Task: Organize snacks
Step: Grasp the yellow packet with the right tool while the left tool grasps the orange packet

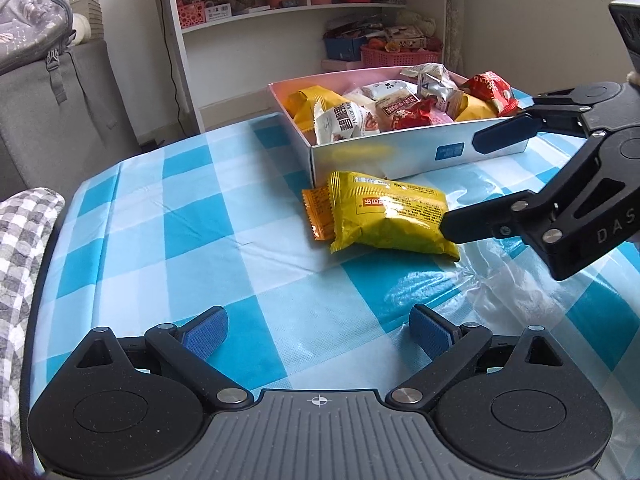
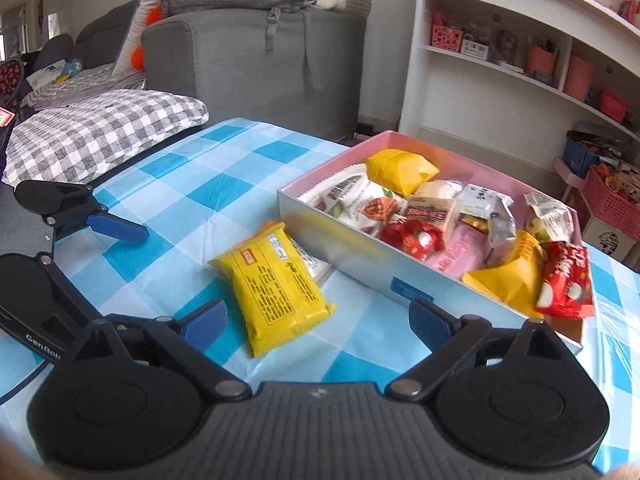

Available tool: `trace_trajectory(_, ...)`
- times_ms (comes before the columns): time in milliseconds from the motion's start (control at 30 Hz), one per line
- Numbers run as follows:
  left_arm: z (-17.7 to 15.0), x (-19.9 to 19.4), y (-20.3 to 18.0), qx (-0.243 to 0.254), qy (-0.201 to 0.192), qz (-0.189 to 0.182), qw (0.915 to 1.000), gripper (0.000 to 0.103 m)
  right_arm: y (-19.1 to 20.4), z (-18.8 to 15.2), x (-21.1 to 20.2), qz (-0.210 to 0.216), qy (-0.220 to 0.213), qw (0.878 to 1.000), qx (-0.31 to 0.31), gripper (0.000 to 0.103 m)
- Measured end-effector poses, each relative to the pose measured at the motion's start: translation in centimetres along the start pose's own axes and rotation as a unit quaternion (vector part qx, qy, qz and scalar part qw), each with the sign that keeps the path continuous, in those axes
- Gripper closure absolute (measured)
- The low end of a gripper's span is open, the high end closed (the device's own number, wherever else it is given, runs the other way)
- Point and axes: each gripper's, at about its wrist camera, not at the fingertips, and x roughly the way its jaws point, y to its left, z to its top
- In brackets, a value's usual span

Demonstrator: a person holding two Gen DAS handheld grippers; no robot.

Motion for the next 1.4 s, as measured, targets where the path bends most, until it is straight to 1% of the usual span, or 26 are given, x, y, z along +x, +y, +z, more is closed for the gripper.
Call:
trace_trajectory(133,-0.2,0.0,0.3,0.001,0.002,-0.007,1.0,0.005,1.2,0.7,1.6,0.016,0.011,1.0,-0.018,0.01)
trace_trajectory(233,-0.2,0.1,0.6,-0.003,0.002,-0.01,0.9999,0.005,2.1,0.7,2.5,0.018,0.023,0.999,-0.038,0.016)
trace_trajectory(400,-0.2,0.2,0.9,-0.005,0.004,-0.012,0.9999,0.005,2.7,0.7,3.5,0.006,0.033,0.998,-0.053,0.032)
trace_trajectory(467,-0.1,0.3,0.9,-0.006,0.004,-0.012,0.9999,0.005,2.6,0.7,3.6,0.007,0.034,0.998,-0.051,0.044)
trace_trajectory(500,-0.1,0.3,1.0,-0.006,0.004,-0.012,0.9999,0.005,2.6,0.7,3.5,0.006,0.032,0.998,-0.05,0.046)
trace_trajectory(567,0.0,0.4,0.9,-0.006,0.004,-0.012,0.9999,0.005,2.5,0.8,3.3,0.01,0.033,0.998,-0.05,0.057)
trace_trajectory(767,0.5,0.8,0.6,-0.011,0.002,-0.01,0.9999,0.006,2.2,0.6,2.3,0.013,0.035,0.998,-0.052,0.058)
trace_trajectory(967,1.5,1.7,-0.6,-0.013,-0.003,-0.014,0.9998,0.007,-0.2,-0.2,0.5,-0.006,0.034,0.999,-0.03,0.058)
trace_trajectory(1067,2.2,2.5,-1.3,-0.018,-0.006,-0.012,0.9997,0.007,-1.7,-0.9,0.0,-0.018,0.041,0.999,-0.016,0.058)
trace_trajectory(1167,3.0,3.3,-2.1,-0.023,-0.01,-0.013,0.9996,0.007,-2.4,-1.6,-0.3,-0.027,0.05,0.998,-0.016,0.058)
trace_trajectory(1400,4.9,5.2,-3.2,-0.051,-0.019,0.0,0.9985,0.007,-3.1,-2.0,-0.4,-0.024,0.051,0.998,-0.014,0.058)
